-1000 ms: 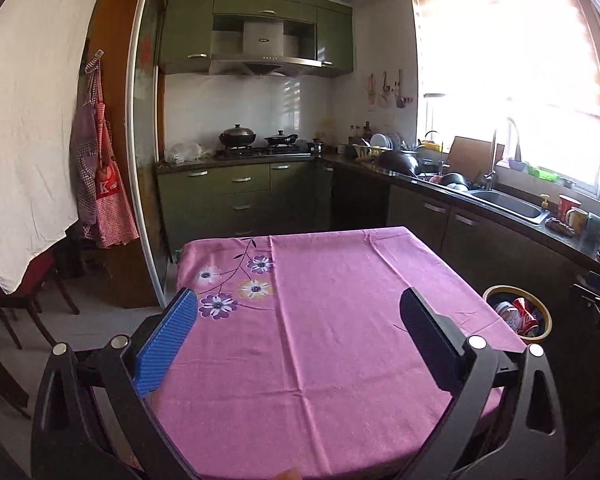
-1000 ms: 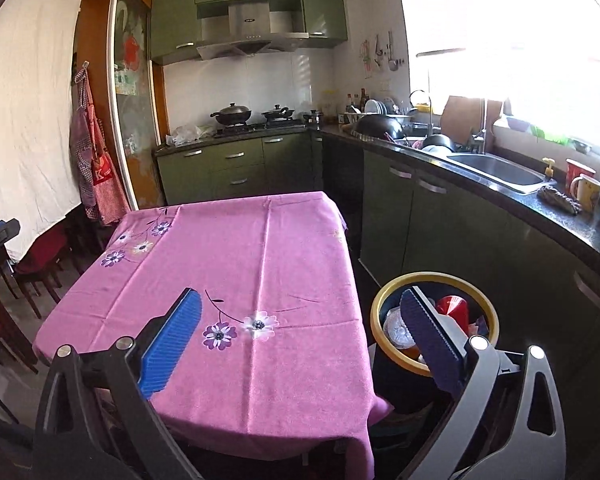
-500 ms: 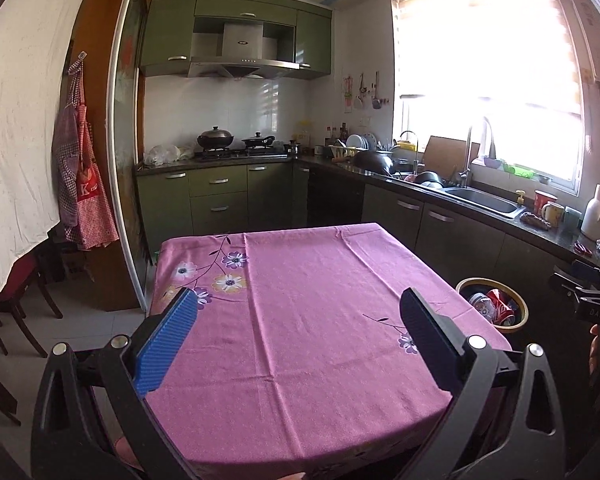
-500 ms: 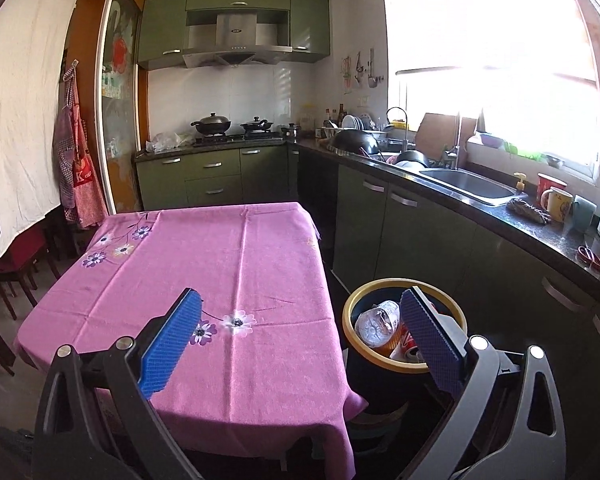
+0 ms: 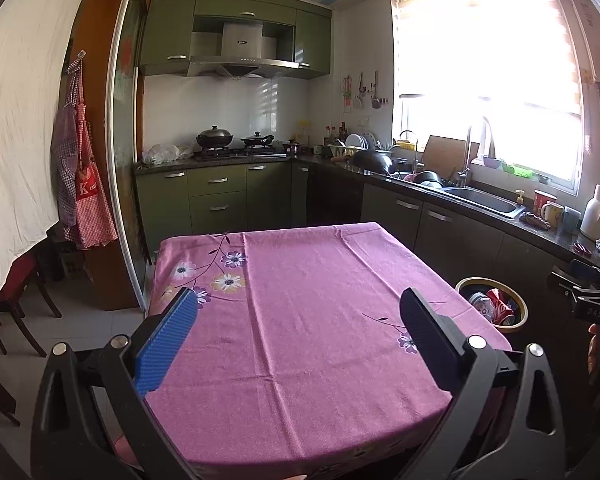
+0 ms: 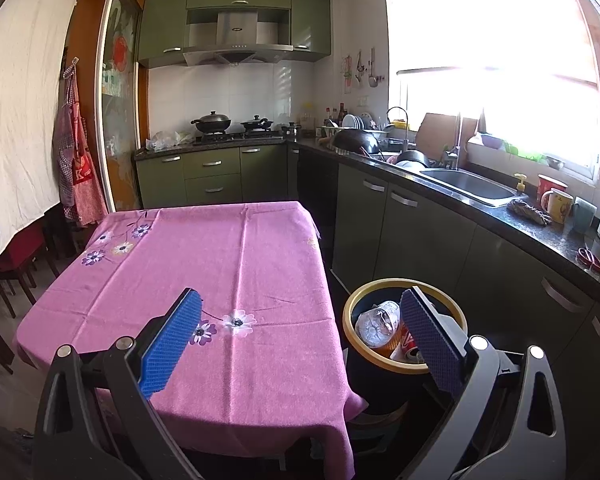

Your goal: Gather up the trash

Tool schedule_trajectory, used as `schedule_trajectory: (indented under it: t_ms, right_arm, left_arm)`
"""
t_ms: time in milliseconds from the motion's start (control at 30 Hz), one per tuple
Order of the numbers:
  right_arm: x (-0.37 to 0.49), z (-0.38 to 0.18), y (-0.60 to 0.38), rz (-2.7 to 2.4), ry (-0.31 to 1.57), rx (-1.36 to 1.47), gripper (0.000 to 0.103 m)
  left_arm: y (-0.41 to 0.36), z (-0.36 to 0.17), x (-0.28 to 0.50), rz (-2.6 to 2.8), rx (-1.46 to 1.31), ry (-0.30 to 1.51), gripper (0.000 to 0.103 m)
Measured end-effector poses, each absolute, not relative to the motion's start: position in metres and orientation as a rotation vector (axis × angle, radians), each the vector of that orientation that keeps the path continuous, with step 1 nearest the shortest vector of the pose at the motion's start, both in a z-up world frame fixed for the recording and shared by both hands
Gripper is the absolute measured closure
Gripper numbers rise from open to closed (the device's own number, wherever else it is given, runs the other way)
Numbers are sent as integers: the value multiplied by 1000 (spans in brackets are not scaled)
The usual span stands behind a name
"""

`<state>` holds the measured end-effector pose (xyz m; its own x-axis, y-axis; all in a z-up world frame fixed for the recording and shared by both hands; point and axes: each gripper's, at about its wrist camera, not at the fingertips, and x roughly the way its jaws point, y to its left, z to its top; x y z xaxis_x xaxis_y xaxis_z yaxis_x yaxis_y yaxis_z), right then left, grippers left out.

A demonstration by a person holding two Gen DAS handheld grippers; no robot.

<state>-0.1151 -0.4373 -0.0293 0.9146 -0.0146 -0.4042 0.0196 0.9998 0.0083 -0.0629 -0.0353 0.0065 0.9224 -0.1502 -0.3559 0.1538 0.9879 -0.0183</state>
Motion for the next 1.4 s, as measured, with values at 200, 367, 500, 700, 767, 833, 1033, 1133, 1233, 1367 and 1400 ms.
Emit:
schedule_trajectory:
  t_ms: [200, 367, 500, 700, 767, 833, 1033, 1133, 1233, 1367, 1400]
  right_arm:
    - [-112, -29, -436, -13, 418, 10, 5]
    - [-111, -30, -437, -15, 418, 10, 5]
    - [-111, -29, -437, -16, 418, 10, 5]
    - [-110, -31, -437, -17, 420, 10, 5]
    - [-110, -31, -437, -16, 420, 10, 5]
    - [-109, -32, -438, -16, 421, 9, 5]
    - [-109, -34, -437, -14, 424, 5, 5]
    - [-108, -34, -436, -15, 425, 4, 5]
    - [-108, -36, -437, -13, 426, 2, 5]
    - [-108, -36, -437, -12, 426, 2, 5]
    - [-108, -36, -437, -12, 426, 2, 5]
  left_arm:
    - [-35, 6, -63, -157, 10, 367, 7]
    - [-36, 5, -64, -160, 13, 367, 7]
    - [-36, 4, -65, -162, 16, 370, 7]
    - [-37, 4, -64, -164, 18, 371, 7]
    - [-37, 4, -64, -163, 19, 372, 7]
    - [-38, 4, -63, -165, 20, 373, 7]
    - [-38, 3, -61, -172, 21, 378, 7]
    - [-38, 3, -60, -174, 22, 380, 7]
    - [-38, 2, -60, -174, 22, 381, 7]
    - [-39, 2, -60, -173, 24, 382, 7]
    - [-39, 2, -60, -174, 23, 383, 7]
